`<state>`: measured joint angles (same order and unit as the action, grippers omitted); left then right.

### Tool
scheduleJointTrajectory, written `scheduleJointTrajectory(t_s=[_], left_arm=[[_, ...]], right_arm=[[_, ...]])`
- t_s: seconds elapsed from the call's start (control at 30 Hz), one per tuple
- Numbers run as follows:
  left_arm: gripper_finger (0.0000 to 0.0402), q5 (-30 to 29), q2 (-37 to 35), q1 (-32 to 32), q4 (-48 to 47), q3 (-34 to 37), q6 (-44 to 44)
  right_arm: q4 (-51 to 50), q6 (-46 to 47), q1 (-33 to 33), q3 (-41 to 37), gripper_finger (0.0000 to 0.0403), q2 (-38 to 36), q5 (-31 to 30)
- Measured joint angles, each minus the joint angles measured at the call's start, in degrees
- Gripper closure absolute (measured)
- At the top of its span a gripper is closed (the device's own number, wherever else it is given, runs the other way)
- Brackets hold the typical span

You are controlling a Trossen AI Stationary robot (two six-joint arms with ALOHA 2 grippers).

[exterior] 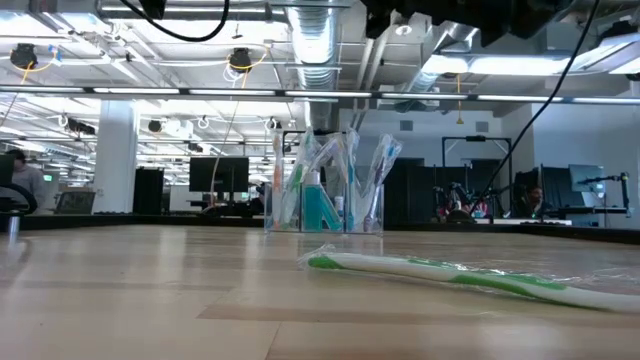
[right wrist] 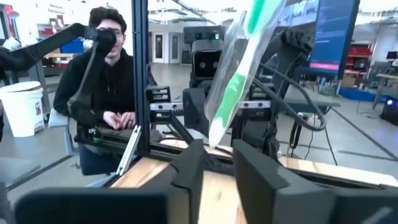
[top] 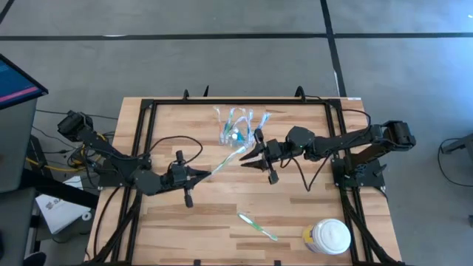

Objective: Pick & Place toothbrushing station
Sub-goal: Put the bottom green toothbrush into the transparent organizer

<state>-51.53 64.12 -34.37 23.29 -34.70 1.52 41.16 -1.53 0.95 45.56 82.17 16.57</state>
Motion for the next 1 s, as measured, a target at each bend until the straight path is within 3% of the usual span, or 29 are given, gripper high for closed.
scheduleJointTrajectory(t_s=[0.23, 0.47, 0.73, 1.0], left_arm=[[0.0401, 0.0, 0.0, 0.0, 1.3, 0.0, -1.3], [0.0401, 2.5, 0.0, 2.2, 2.1, 0.0, -1.3], [0.0401, 8.4, 2.8, 7.0, 5.6, 0.0, -1.3], [0.0401, 10.1, 5.9, 9.6, 9.8, 0.0, -1.8]], right_arm=[[4.1, 0.5, -0.9, 0.0, 0.026, 0.0, 0.0], [8.3, 1.1, -1.1, 0.0, 0.0226, 0.0, -0.1], [8.8, 1.1, -1.6, 0.0, 0.0225, 0.0, -1.8], [10.2, 1.1, -2.6, 0.0, 0.0247, 0.0, -1.8]])
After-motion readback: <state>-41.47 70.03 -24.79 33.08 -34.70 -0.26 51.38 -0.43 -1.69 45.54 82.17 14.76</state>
